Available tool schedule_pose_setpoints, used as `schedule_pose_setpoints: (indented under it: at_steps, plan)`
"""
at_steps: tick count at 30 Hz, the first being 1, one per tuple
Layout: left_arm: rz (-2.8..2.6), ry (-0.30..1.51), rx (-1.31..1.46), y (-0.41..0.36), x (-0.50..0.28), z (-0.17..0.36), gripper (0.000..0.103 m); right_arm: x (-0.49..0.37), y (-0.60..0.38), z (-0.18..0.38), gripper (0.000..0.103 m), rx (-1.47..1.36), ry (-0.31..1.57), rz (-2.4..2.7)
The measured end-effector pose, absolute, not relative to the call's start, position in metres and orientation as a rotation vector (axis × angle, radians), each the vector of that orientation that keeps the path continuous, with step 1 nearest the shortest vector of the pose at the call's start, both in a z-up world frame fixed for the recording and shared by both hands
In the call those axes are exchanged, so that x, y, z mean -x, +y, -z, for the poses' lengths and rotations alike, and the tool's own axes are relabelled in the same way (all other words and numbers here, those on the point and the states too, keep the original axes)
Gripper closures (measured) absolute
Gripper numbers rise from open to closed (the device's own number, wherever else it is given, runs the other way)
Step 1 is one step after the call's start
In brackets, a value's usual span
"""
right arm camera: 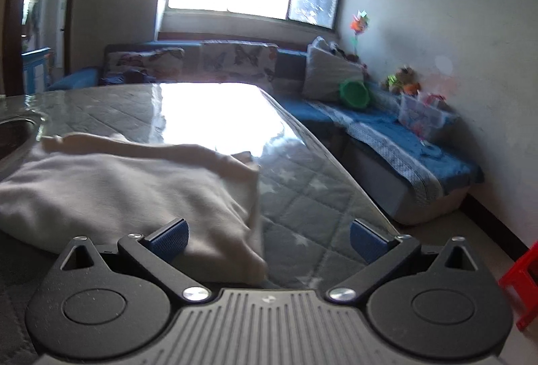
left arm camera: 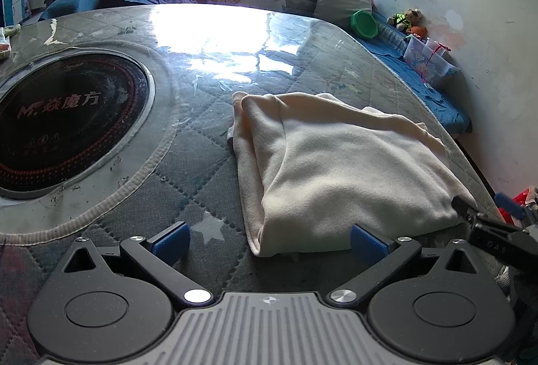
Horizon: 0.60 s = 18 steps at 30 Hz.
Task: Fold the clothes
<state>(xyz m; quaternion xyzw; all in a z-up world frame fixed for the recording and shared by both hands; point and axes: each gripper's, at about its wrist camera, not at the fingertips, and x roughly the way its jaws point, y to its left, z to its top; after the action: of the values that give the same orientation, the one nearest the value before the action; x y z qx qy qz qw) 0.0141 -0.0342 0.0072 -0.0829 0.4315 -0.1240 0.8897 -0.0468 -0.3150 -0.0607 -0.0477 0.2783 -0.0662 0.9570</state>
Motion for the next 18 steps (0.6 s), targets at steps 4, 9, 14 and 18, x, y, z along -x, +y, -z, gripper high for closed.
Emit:
schedule_pose_setpoints:
  at_steps: [4,9,14,18]
  plan:
    - [0.254,0.888,0.166,-0.035,-0.015,-0.01,0.0,0.05,-0.317,0.066,0.0,0.09,0.568,0.133]
    - [0.243,0.876,0.16,-0.035,-0.017,-0.013,0.0,0.051,-0.327,0.055,0.0,0.066,0.525,0.163]
    - [0.225,0.878,0.149,-0.033,-0.017,-0.01,0.0,0.047,-0.337,0.063,0.0,0.057,0.554,0.193]
    - [0.206,0.863,0.133,-0.032,-0.017,-0.012,0.0,0.049,-0.335,0.066,0.0,0.046,0.552,0.187]
